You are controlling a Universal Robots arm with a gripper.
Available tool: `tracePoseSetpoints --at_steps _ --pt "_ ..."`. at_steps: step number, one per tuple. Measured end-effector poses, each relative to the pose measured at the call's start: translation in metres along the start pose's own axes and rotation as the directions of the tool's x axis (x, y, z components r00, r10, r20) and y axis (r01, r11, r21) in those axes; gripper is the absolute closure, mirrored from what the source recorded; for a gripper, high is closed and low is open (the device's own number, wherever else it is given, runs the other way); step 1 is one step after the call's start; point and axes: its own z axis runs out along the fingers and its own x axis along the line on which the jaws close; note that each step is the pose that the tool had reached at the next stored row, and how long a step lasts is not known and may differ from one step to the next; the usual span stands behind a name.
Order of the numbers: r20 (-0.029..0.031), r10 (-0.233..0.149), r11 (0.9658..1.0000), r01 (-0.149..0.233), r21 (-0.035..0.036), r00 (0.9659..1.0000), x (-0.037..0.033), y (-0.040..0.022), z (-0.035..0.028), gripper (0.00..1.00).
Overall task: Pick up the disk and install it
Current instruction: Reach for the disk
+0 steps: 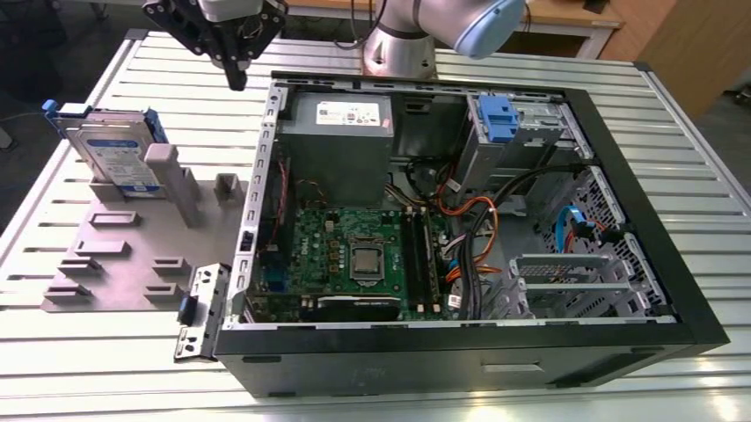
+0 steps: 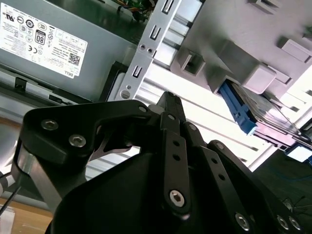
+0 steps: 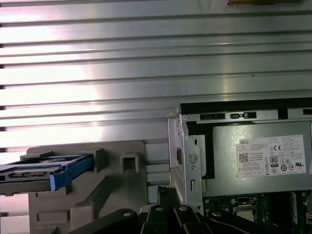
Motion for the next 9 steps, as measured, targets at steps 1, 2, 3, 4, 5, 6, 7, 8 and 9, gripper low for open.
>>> tracePoseSetpoints --at_steps 1,2,3,4,5,6,7,8,9 --pt "0.0000 0.000 1.0000 0.000 0.0000 1.0000 0.0015 0.0000 0.0002 0.89" --pt "0.0000 0.000 1.0000 0.000 0.0000 1.0000 0.0031 0.0000 0.0004 0.89" --pt "0.0000 0.000 1.0000 0.000 0.0000 1.0000 0.0048 0.0000 0.0005 0.89" --pt "0.0000 0.000 1.0000 0.000 0.0000 1.0000 0.0064 -0.0001 0.0007 0.89" --pt "0.0001 0.000 1.0000 0.000 -0.0001 1.0000 0.0079 -0.0001 0.0009 0.89" --pt "0.0000 0.000 1.0000 0.000 0.0000 1.0000 0.0094 -0.0001 0.0011 0.89" --pt "0.0000 0.000 1.0000 0.000 0.0000 1.0000 0.0109 -0.0001 0.0013 0.89" --pt "0.0000 0.000 1.0000 0.000 0.0000 1.0000 0.0125 -0.0001 0.0014 0.89" --pt "0.0001 0.000 1.0000 0.000 0.0000 1.0000 0.0141 -0.0002 0.0016 0.89"
